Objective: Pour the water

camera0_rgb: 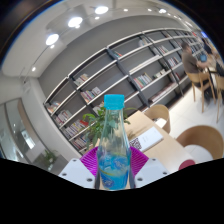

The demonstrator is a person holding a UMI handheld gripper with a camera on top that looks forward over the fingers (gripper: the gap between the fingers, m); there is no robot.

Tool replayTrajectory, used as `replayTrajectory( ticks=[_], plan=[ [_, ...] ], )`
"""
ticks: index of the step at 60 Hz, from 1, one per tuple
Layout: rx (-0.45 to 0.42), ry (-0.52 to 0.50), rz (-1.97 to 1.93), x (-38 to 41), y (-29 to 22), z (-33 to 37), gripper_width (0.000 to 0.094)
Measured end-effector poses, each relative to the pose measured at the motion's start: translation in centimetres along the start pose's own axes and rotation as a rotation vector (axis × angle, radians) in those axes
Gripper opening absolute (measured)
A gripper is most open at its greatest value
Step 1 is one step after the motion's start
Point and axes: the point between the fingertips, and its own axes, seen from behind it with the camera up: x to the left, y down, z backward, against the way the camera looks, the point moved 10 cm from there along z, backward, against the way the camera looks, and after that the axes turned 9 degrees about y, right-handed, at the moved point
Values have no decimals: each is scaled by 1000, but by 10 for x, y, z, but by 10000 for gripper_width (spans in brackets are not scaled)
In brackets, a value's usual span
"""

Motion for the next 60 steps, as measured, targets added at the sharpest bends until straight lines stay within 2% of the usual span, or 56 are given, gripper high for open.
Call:
replayTrajectory(
  ticks=[6, 14, 15, 21, 28, 29, 30, 36, 50, 53, 60],
  plan=[
    [-47, 36, 250, -18, -19, 5, 394],
    [-90, 92, 485, -67, -20, -3, 408],
    [-84, 103, 505, -64, -33, 2, 410],
    [-66, 147, 572, -105, -31, -9, 410],
    [-30, 202, 606, -147, -17, -23, 410],
    [-37, 208, 609, -166, 3, -34, 410],
    [-20, 221, 610, -151, -17, -23, 409],
    [8, 248, 602, -172, -12, -31, 409],
    [68, 294, 627, -203, 28, -44, 426],
    [29, 286, 614, -205, 28, -42, 430],
    [9, 278, 598, -210, 34, -37, 455]
  ],
)
